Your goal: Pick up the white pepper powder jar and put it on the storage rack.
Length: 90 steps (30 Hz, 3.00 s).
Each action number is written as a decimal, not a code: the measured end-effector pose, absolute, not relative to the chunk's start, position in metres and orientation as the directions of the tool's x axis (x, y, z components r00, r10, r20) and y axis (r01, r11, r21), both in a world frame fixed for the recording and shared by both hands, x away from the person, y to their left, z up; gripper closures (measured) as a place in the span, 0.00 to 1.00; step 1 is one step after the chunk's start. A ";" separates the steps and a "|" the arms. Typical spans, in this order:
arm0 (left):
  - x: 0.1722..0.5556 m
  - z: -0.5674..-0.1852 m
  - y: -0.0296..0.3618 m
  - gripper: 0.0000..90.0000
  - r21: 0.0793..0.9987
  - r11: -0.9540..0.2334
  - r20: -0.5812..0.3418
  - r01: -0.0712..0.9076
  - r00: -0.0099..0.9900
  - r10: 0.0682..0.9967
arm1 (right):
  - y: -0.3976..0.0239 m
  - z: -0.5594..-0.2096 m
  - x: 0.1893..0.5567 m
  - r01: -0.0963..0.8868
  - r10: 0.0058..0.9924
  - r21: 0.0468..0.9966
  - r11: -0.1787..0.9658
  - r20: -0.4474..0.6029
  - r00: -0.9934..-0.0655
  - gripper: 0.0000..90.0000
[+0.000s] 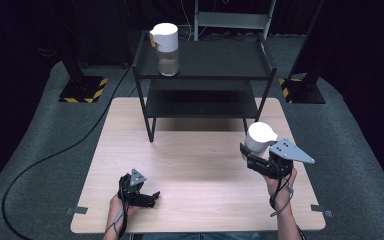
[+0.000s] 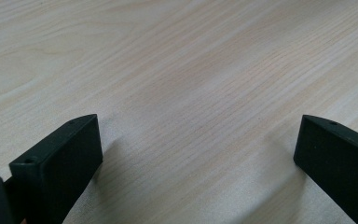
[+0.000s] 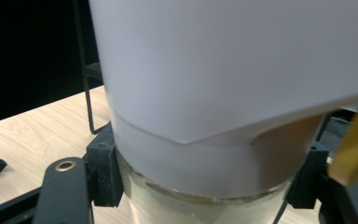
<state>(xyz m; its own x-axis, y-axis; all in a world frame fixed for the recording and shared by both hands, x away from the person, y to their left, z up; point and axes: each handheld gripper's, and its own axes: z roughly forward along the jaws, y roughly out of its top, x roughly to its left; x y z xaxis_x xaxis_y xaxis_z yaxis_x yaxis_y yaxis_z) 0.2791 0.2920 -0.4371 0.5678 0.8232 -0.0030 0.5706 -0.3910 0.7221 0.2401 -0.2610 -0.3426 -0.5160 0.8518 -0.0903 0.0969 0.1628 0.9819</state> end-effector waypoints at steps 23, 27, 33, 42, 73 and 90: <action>0.279 -0.437 0.292 0.01 0.722 -0.391 -0.003 0.571 0.568 0.823 | -0.259 -0.316 0.273 0.089 0.850 0.979 0.185 -0.114 -0.515 0.33; 0.279 -0.437 0.292 0.01 0.722 -0.393 -0.002 0.570 0.569 0.822 | -0.258 -0.310 0.280 0.087 0.851 0.979 0.182 -0.113 -0.514 0.33; 0.279 -0.437 0.292 0.01 0.722 -0.392 -0.002 0.570 0.569 0.822 | -0.257 -0.304 0.285 0.083 0.850 0.979 0.186 -0.118 -0.514 0.33; 0.279 -0.437 0.292 0.01 0.722 -0.391 -0.003 0.570 0.568 0.823 | -0.257 -0.292 0.297 0.084 0.852 0.979 0.186 -0.118 -0.511 0.33; 0.279 -0.437 0.292 0.01 0.722 -0.390 -0.004 0.571 0.568 0.823 | -0.260 -0.262 0.332 0.096 0.854 0.984 0.150 -0.080 -0.513 0.33; 0.279 -0.437 0.292 0.01 0.723 -0.389 -0.005 0.571 0.567 0.823 | -0.257 -0.237 0.344 0.080 0.852 0.985 0.152 -0.089 -0.516 0.33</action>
